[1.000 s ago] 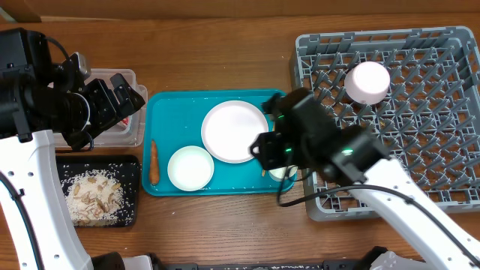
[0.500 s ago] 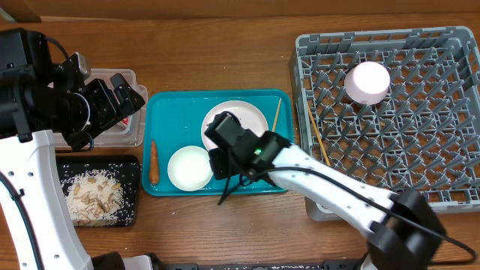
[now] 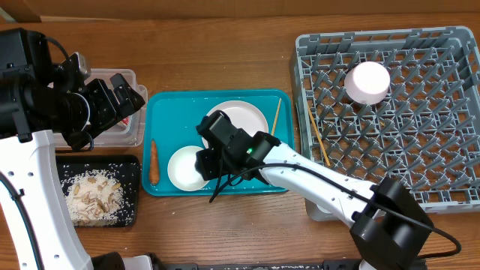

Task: Sort waste into correct bins and load items into the dishwasher

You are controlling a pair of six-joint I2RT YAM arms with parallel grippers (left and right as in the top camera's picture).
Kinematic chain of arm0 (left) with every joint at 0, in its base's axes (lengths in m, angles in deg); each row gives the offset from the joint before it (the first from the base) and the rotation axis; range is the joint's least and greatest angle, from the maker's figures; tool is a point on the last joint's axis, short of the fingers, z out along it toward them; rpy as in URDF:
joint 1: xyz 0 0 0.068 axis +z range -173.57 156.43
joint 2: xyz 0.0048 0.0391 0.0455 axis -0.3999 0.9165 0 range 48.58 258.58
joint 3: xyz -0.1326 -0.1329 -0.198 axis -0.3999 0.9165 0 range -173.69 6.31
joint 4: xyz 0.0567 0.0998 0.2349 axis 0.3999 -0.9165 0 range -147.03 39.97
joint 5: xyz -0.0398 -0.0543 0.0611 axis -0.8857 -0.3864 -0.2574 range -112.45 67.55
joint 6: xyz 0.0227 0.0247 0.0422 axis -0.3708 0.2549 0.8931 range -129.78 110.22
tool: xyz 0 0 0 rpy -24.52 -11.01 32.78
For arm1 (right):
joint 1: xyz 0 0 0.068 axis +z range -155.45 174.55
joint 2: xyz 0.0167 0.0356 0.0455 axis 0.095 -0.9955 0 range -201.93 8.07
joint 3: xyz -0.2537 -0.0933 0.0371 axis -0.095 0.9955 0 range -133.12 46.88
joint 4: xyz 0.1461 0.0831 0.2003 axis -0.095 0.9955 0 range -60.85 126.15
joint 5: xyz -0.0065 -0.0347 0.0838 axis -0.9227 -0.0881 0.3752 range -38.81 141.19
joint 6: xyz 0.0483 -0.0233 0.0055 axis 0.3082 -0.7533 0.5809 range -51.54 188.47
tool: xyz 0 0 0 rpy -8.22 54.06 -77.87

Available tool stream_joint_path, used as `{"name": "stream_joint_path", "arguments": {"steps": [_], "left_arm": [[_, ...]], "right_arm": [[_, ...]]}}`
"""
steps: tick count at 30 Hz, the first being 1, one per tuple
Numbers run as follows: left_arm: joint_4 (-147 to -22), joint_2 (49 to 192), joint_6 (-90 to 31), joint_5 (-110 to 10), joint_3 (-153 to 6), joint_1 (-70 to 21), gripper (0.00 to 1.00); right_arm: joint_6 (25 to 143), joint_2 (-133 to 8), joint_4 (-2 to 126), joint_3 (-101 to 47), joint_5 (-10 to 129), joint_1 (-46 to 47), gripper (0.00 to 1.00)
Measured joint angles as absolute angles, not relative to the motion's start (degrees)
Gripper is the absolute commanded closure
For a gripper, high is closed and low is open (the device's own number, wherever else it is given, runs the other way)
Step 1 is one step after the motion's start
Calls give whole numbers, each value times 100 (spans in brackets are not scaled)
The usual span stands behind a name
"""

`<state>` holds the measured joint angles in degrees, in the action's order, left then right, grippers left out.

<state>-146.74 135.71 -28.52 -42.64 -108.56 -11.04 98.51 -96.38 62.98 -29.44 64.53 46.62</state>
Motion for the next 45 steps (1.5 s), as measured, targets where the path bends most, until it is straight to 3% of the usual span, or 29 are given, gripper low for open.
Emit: {"name": "stream_joint_path", "arguments": {"steps": [7, 17, 45], "left_arm": [[-14674, 13571, -2852, -4264, -10856, -1104, 0], [-14674, 13571, -2852, -4264, -10856, -1104, 0], [-14674, 13571, -2852, -4264, -10856, -1104, 0]], "right_arm": [[9864, -9638, 6108, -2944, 6080, 5191, 48], [9691, -9769, 5356, -2944, 5505, 5602, 45], [9278, -10698, 4578, -2944, 5391, 5775, 52]]}}
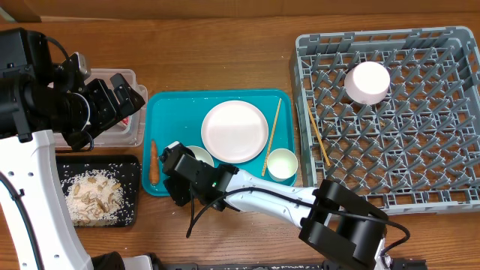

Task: Sort waste into correct bins and load items into the dishwasher
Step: 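Grasp the white bowl with the right gripper and lift it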

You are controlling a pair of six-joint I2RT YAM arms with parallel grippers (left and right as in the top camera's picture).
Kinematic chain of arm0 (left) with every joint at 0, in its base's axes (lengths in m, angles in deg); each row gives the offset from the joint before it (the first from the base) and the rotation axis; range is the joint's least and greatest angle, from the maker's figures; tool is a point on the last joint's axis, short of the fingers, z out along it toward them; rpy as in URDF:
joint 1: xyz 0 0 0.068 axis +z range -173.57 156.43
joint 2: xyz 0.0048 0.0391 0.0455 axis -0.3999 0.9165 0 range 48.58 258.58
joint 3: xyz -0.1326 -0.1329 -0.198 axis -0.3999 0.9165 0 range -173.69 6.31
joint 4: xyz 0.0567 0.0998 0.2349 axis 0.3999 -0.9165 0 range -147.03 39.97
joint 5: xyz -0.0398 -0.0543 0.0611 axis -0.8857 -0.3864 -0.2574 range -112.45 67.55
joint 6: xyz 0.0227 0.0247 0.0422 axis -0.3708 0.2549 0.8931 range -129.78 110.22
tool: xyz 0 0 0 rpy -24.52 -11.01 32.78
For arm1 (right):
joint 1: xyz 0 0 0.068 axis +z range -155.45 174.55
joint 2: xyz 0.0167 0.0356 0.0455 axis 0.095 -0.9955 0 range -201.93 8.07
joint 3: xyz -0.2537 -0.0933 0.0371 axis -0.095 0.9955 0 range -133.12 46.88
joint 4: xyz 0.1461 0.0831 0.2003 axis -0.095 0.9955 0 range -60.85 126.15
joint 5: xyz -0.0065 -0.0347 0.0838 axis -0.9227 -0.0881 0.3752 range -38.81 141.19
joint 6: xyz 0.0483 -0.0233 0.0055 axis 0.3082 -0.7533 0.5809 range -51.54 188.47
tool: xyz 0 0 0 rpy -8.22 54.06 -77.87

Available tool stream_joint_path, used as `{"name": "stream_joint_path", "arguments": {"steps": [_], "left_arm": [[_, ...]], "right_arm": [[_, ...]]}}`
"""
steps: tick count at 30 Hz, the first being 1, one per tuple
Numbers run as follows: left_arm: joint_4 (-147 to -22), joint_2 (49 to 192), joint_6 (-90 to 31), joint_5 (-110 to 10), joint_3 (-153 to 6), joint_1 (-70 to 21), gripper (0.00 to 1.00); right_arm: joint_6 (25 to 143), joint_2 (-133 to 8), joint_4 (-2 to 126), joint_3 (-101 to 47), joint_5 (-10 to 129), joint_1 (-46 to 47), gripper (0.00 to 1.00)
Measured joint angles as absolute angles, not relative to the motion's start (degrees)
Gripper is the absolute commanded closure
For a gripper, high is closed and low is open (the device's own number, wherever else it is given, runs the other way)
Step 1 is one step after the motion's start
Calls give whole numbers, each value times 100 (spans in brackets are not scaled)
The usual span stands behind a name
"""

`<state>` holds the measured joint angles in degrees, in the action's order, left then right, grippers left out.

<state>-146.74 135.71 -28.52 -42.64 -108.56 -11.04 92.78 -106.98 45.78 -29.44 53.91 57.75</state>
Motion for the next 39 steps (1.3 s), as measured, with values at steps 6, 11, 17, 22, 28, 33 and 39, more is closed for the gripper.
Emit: {"name": "stream_joint_path", "arguments": {"steps": [6, 11, 17, 22, 28, 33, 39], "left_arm": [[-14674, 13571, -2852, -4264, -10856, -1104, 0], [-14674, 13571, -2852, -4264, -10856, -1104, 0], [-14674, 13571, -2852, -4264, -10856, -1104, 0], [-14674, 13571, -2852, -4264, -10856, -1104, 0], [-14674, 13571, -2852, -4264, -10856, -1104, 0], [-14672, 13571, -2852, -4264, -10856, -1104, 0], [-14674, 13571, -2852, -4264, -10856, -1104, 0]], "right_arm": [[9282, -10698, 4564, -2942, 5389, 5818, 52], [9280, -10724, 4545, -2942, 5387, 5888, 52], [9267, -10914, 4547, -2942, 5374, 5908, 64], [9265, -10934, 4499, -2944, 5374, 5908, 66], [9263, -10934, 4464, -2942, 5371, 5904, 69], [9243, -10934, 4460, -2942, 5369, 5895, 80], [9256, -10934, 4460, -2944, 5371, 5871, 88]]}}
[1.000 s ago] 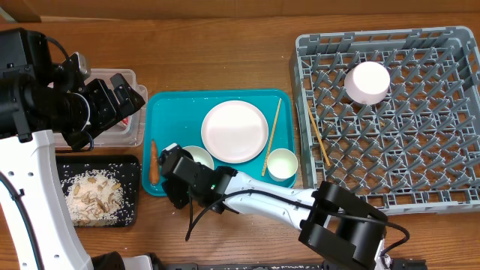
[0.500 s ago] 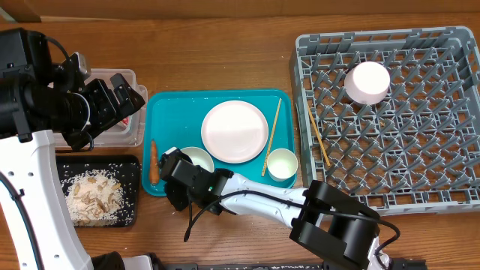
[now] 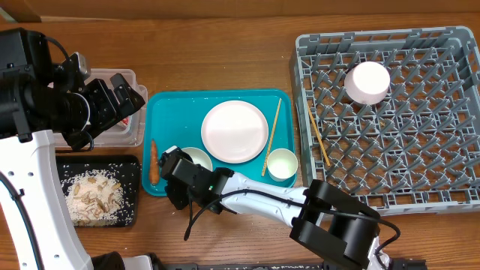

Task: Sort waste into correct bins and load items into the dishwasher
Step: 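Grasp the white bowl with the right gripper and lift it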

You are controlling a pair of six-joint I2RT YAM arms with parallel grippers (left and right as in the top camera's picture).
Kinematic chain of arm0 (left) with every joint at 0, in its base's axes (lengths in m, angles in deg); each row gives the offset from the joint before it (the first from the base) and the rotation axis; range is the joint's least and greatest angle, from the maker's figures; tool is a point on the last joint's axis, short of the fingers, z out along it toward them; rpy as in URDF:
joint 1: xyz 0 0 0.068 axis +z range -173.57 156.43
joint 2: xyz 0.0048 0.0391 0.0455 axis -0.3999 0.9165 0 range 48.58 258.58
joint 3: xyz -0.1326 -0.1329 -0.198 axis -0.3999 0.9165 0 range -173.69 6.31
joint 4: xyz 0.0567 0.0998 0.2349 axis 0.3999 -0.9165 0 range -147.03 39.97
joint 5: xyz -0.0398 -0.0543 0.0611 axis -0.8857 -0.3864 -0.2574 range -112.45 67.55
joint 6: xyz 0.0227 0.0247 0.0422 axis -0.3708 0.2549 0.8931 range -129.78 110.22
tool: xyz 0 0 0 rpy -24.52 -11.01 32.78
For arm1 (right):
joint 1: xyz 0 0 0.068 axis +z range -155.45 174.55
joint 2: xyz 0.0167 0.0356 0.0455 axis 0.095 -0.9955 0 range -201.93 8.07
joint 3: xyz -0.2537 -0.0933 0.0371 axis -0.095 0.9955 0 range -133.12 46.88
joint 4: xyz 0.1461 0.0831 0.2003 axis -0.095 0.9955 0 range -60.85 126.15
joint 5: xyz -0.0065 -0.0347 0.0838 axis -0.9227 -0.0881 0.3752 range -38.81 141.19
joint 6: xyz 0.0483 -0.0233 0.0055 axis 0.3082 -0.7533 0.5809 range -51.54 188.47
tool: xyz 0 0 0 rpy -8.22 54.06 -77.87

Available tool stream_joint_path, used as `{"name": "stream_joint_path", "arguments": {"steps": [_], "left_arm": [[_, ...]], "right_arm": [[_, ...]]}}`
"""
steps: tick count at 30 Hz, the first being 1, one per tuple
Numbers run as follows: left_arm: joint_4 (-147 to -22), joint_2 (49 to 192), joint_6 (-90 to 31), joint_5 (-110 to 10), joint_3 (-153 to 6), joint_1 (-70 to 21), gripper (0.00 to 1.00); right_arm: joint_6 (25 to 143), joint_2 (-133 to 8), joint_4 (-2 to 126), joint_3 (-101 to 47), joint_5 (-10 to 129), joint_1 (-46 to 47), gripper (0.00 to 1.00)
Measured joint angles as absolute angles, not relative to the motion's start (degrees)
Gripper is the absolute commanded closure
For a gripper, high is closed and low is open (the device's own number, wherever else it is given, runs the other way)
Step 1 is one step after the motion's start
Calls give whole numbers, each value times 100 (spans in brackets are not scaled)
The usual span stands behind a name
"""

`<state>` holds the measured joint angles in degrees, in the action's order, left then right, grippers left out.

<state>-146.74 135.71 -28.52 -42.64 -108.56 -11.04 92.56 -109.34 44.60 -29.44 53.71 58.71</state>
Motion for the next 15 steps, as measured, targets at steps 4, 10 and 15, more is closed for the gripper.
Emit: {"name": "stream_joint_path", "arguments": {"steps": [4, 10, 15], "left_arm": [[-14674, 13571, -2852, -4264, -10856, -1104, 0], [-14674, 13571, -2852, -4264, -10856, -1104, 0], [-14674, 13571, -2852, -4264, -10856, -1104, 0]], "right_arm": [[9204, -10914, 4381, -2968, 5260, 5866, 96], [9195, -10862, 4387, -2974, 5216, 5866, 96], [9195, -10599, 4460, -2972, 5227, 5864, 96]]}}
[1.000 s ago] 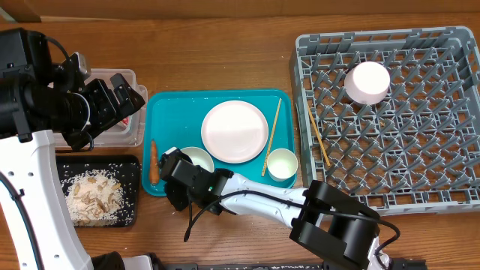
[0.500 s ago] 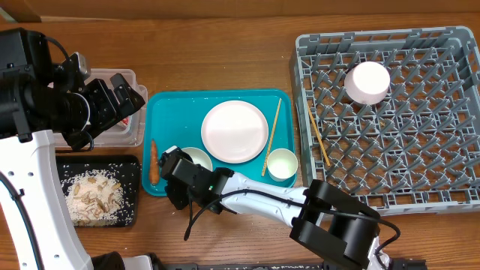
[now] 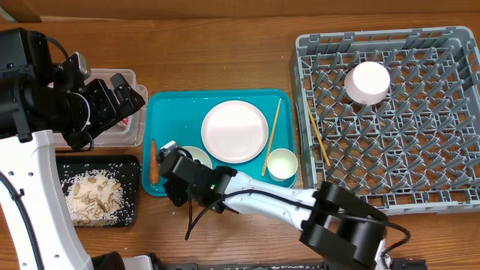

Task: Sort waste into correct bins and load items into the dishwasher
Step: 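Grasp the white bowl with the right gripper and lift it, then place the white bowl upside down in the rack and release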

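A teal tray [image 3: 217,101] holds a white plate [image 3: 234,131], a wooden chopstick [image 3: 271,131], a small white cup [image 3: 281,163], a small white bowl [image 3: 199,156] and an orange carrot [image 3: 154,166]. My right gripper [image 3: 163,152] reaches in low from the right and sits at the tray's front left corner, between the bowl and the carrot and right against the carrot. Its fingers are hidden under the wrist. My left gripper [image 3: 129,91] hovers open over a clear plastic bin [image 3: 120,133] left of the tray, holding nothing.
The grey dish rack [image 3: 390,195] fills the right side, with an upturned white bowl [image 3: 367,81] and a second chopstick [image 3: 319,139] in it. A black tray of rice and food scraps [image 3: 94,196] lies at the front left.
My right gripper has shifted slightly left and away from me, closer to the carrot. The left arm and the dishes are where they were.
At first my right gripper was over the tray's middle, covering part of the plate beside the small bowl. Then it stood at the tray's front left corner by the bowl and carrot, and it has edged toward the carrot since. The left arm stayed still.
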You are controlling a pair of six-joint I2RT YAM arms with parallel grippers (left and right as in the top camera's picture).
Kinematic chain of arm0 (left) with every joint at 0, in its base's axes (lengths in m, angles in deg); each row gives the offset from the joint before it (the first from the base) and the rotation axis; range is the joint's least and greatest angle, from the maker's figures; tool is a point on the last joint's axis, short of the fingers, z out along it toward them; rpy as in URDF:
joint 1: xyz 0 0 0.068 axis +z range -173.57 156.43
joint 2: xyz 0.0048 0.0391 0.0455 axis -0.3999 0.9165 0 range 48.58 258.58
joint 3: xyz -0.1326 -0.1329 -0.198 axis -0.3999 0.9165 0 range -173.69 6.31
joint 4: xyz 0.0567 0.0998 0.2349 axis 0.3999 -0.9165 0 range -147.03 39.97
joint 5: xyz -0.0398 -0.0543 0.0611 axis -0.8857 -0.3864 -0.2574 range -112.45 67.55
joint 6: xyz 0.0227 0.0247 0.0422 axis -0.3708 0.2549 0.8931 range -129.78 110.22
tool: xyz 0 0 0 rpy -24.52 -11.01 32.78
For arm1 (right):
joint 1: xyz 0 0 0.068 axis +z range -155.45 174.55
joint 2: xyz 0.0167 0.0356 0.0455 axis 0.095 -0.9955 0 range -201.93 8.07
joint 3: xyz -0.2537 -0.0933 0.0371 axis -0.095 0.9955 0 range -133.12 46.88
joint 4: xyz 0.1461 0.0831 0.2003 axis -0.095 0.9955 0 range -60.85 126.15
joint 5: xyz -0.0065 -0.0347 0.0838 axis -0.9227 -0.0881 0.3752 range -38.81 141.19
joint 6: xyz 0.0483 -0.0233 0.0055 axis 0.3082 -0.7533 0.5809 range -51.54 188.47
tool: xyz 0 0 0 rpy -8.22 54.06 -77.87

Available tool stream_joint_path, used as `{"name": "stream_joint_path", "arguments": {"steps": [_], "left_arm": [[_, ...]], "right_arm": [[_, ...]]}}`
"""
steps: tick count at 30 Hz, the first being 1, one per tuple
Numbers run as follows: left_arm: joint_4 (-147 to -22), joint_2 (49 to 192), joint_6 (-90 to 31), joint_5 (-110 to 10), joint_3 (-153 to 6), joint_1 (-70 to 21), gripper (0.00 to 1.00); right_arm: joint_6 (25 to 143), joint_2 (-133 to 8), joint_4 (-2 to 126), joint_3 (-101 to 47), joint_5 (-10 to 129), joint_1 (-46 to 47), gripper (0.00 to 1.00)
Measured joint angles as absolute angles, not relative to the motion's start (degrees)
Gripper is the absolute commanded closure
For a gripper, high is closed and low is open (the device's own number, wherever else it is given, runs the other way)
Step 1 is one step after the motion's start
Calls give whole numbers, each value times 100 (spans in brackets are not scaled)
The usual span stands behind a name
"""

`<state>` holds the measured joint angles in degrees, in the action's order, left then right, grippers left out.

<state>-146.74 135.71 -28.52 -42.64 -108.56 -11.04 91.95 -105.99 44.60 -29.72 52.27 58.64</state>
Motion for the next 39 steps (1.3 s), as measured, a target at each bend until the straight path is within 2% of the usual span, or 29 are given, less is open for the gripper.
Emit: {"name": "stream_joint_path", "arguments": {"steps": [11, 16, 24, 28, 32, 39], "left_arm": [[-14674, 13571, -2852, -4264, -10856, -1104, 0], [-14674, 13571, -2852, -4264, -10856, -1104, 0], [-14674, 13571, -2852, -4264, -10856, -1104, 0], [-14674, 13571, -2852, -4264, -10856, -1104, 0], [-14674, 13571, -2852, -4264, -10856, -1104, 0], [-14676, 13571, -2852, -4264, -10856, -1106, 0]], "right_arm": [[9073, -9321, 5074, -2961, 5411, 5836, 96], [8915, -8309, 5393, -2961, 5715, 5490, 96], [8802, -6752, 6833, -2957, 5811, 4212, 96], [8703, -5983, 7235, -2957, 5708, 3692, 96], [8631, -5480, 7544, -2957, 5817, 2798, 96], [8179, -5601, 7589, -2957, 8007, 468, 96]]}}
